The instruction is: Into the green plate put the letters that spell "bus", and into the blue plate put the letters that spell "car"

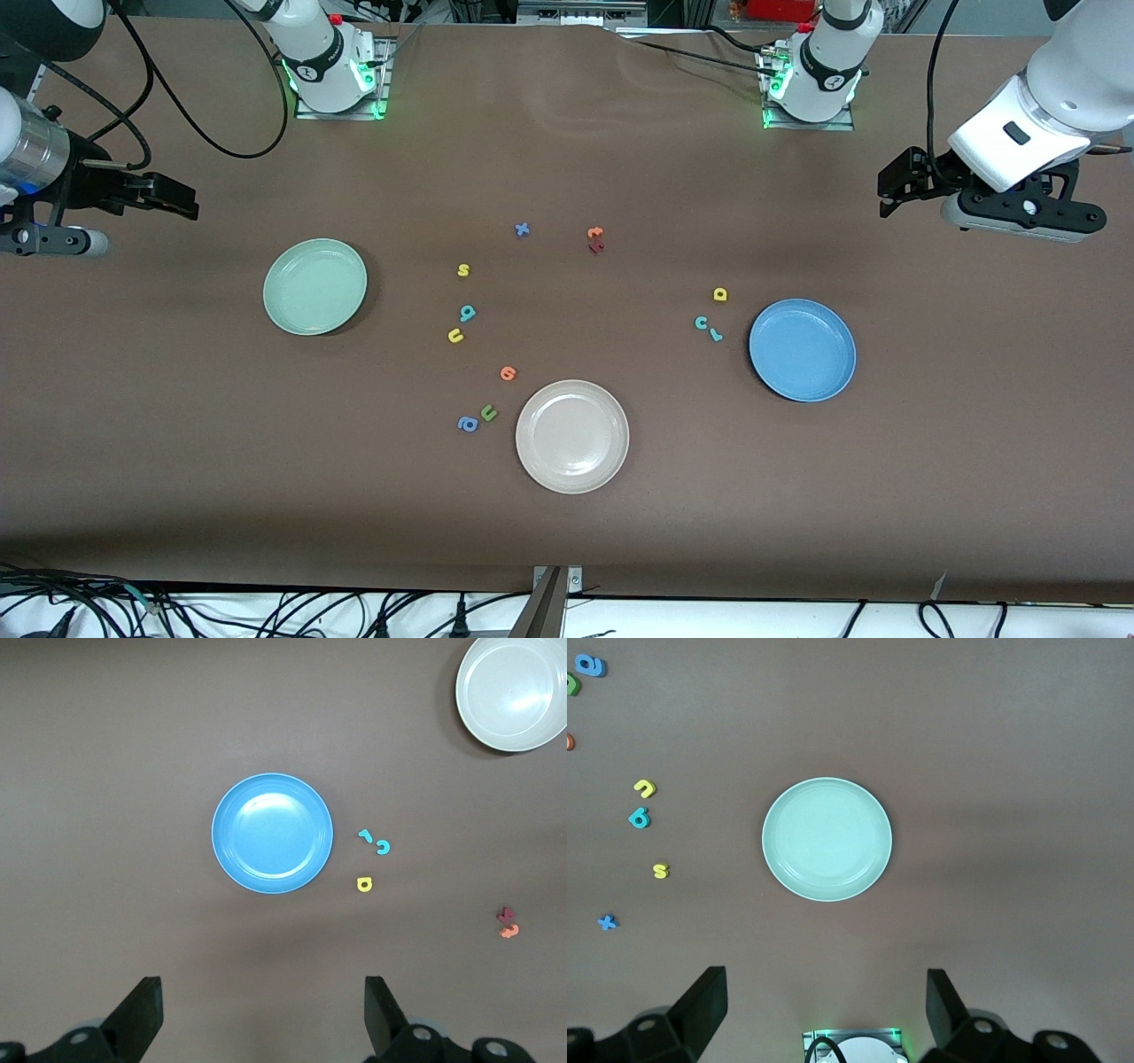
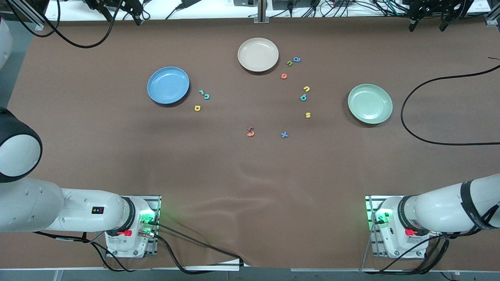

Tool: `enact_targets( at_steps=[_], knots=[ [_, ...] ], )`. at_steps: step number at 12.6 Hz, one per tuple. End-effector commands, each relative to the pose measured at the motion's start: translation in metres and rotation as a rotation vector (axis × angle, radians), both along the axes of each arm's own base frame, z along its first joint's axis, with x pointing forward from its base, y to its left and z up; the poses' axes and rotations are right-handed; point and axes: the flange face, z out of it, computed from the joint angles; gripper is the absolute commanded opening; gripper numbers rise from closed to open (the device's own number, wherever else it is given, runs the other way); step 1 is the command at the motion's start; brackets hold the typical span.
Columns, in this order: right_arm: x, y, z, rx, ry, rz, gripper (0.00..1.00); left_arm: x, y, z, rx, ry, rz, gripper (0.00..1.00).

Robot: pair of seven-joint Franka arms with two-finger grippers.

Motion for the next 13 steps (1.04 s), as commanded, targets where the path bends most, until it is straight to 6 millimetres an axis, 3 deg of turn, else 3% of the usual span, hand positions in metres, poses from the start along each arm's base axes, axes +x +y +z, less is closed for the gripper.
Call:
enact_targets(
  at_steps=[1, 13],
  knots=[
    [-0.0051, -0.0019, 0.0002, 0.006, 0.003, -0.015, 0.99, -0.0027, 0.0016, 0.0067, 0.026, -0.003, -0.005, 1.00],
    [-0.0049, -0.0034, -0.0042, 0.009, -0.004, -0.013, 0.99, -0.0028, 0.0008, 0.0067, 0.026, -0.003, -0.007, 1.00]
  ],
)
